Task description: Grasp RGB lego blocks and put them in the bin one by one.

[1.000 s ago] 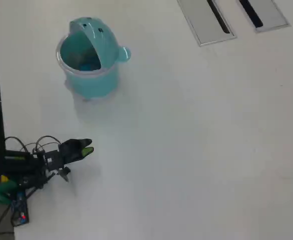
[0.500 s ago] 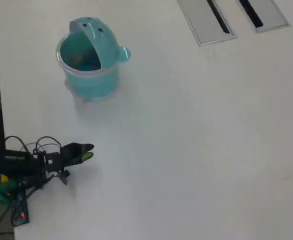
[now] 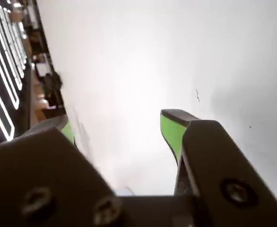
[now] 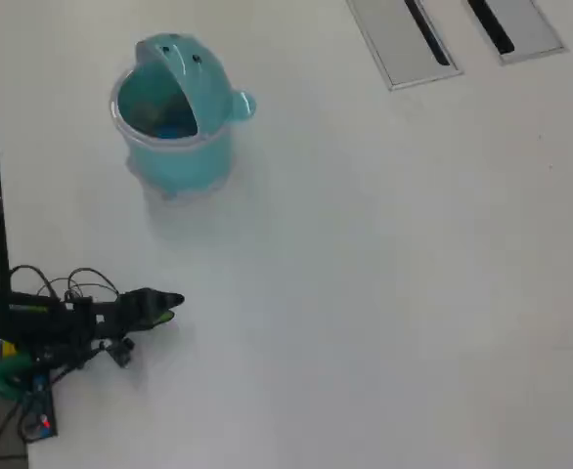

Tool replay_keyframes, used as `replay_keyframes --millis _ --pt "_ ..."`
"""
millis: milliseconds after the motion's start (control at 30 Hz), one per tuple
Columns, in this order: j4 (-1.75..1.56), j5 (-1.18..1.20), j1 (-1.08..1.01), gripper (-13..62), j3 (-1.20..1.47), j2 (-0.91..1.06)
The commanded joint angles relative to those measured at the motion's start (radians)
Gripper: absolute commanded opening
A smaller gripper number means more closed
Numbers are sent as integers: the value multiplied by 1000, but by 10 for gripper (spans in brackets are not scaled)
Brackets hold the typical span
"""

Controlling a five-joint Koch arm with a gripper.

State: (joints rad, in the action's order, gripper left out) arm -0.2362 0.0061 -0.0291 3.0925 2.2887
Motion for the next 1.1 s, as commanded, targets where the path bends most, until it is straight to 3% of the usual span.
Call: replay_keyframes --millis 0,1067 --pt "3 6 -2 348 77 64" --pt "21 75 -6 340 77 63"
